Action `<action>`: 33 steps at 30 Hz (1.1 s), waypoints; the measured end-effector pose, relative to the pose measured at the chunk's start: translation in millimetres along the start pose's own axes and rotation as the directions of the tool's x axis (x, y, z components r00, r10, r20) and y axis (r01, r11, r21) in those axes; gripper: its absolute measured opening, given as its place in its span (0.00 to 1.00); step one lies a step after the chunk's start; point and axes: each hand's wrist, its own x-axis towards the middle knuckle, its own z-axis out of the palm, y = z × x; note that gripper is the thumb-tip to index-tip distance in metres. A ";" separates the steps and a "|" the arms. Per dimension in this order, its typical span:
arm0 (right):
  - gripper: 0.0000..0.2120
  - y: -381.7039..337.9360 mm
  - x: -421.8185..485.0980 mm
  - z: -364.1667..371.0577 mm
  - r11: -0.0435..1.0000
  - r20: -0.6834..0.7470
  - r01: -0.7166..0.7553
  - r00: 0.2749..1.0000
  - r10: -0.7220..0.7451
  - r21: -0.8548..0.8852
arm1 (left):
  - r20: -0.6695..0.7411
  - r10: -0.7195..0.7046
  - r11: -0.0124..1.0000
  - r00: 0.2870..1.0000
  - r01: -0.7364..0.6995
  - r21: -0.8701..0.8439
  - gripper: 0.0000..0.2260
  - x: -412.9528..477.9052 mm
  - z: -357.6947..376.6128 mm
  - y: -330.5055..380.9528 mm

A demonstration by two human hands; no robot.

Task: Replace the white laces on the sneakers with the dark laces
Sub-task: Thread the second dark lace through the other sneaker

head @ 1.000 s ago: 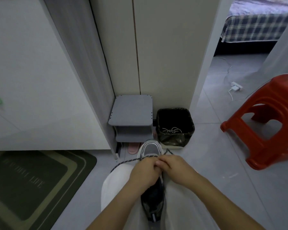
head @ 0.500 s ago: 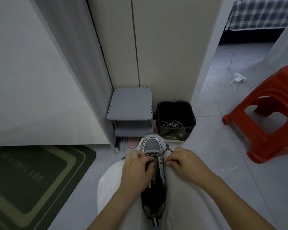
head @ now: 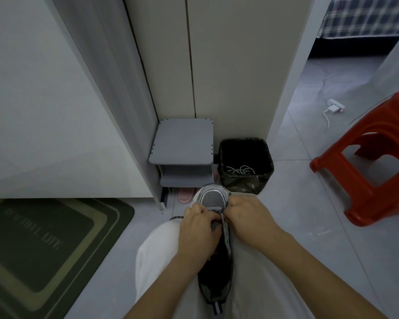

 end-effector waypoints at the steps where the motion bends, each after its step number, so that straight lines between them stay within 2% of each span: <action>1: 0.11 -0.9 2.0 1.8 1.000 -0.005 -0.004 1.000 0.004 0.009 | 0.009 -0.009 1.000 1.000 0.009 0.002 0.10 0.5 0.8 -1.1; 4: 0.05 2.3 -1.3 5.4 0.982 -0.029 -0.050 0.998 0.056 0.181 | 0.033 -0.052 0.998 0.998 0.053 -0.018 0.08 4.8 1.8 -1.3; 7: 0.11 6.8 -4.7 3.4 0.958 0.057 -0.147 0.989 0.137 0.245 | 0.055 -0.061 0.998 0.997 0.061 0.014 0.06 11.5 -2.5 2.8; 10: 0.12 5.8 -6.8 3.4 0.932 0.108 -0.196 0.979 0.170 0.304 | 0.115 -0.028 0.984 0.993 0.007 0.178 0.08 16.8 -10.3 3.5; 12: 0.11 6.4 -8.7 4.1 0.932 0.107 -0.210 0.977 0.186 0.296 | 0.136 -0.036 0.962 0.990 -0.003 0.272 0.08 17.9 -17.0 2.5; 15: 0.10 8.4 -12.0 2.0 0.952 0.104 -0.200 0.978 0.180 0.231 | 0.138 -0.090 0.953 0.986 0.045 0.301 0.08 16.0 -25.9 -3.0; 22: 0.10 8.7 -10.9 0.3 0.980 0.045 -0.162 0.986 0.157 0.112 | 0.051 -0.228 0.955 0.972 0.214 0.206 0.06 -1.0 -62.9 -43.8; 25: 0.10 9.1 -15.1 0.9 0.974 0.043 -0.196 0.980 0.192 0.115 | 0.010 -0.343 0.926 0.939 0.337 0.171 0.07 -14.8 -85.1 -82.0; 28: 0.09 13.9 -21.4 1.7 0.954 0.005 -0.268 0.963 0.270 0.135 | 0.030 -0.398 0.911 0.917 0.392 0.125 0.09 -25.9 -88.4 -96.4; 30: 0.09 16.1 -24.1 2.4 0.939 0.036 -0.305 0.952 0.303 0.158 | 0.027 -0.370 0.923 0.929 0.363 0.130 0.08 -24.4 -81.5 -89.3; 32: 0.10 14.5 -26.2 1.3 0.919 0.068 -0.338 0.941 0.332 0.203 | -0.011 -0.310 0.929 0.951 0.305 0.210 0.03 -18.2 -76.7 -79.3; 33: 0.09 13.1 -27.3 0.3 0.910 0.058 -0.351 0.936 0.348 0.222 | -0.038 -0.263 0.928 0.964 0.264 0.263 0.08 -14.0 -75.2 -72.6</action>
